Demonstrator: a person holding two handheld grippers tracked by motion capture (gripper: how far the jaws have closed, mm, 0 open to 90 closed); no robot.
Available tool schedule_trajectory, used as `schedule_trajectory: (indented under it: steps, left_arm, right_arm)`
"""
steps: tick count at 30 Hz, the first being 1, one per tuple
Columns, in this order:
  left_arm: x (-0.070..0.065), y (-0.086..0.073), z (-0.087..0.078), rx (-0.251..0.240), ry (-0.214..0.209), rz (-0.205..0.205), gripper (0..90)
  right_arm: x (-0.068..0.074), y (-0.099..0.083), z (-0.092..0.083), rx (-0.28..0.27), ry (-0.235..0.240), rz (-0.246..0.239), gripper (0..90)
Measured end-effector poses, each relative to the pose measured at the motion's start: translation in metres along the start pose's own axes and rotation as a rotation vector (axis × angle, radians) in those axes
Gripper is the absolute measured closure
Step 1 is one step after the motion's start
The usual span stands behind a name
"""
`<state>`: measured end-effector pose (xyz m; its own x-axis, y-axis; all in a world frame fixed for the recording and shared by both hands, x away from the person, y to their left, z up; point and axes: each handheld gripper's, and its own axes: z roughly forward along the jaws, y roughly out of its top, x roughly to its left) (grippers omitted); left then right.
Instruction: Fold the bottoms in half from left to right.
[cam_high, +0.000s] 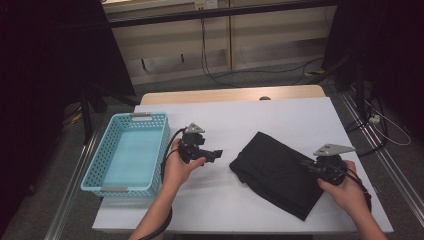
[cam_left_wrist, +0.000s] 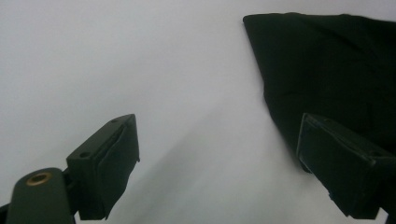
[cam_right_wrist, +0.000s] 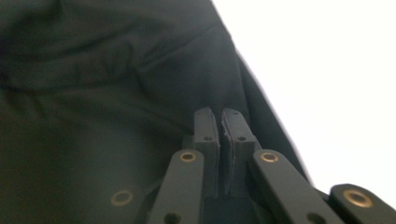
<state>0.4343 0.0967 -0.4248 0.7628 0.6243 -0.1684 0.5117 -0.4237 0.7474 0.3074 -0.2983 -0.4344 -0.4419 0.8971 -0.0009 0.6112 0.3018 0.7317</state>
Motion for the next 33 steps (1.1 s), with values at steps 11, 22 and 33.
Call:
schedule_trajectory:
  steps: [11,22,33]
  left_arm:
    - [-0.011,0.002,0.005,0.000,-0.031,0.006,12.6]
    - [-0.032,0.001,0.023,0.020,-0.074,0.017,12.7]
    - [-0.052,-0.006,0.040,0.056,-0.086,0.054,17.6]
  right_arm:
    - [-0.015,-0.012,-0.021,0.035,-0.017,0.010,81.9]
    - [-0.008,-0.006,-0.010,-0.025,-0.054,0.061,44.5]
    - [-0.004,-0.003,-0.005,-0.049,-0.055,0.070,32.4]
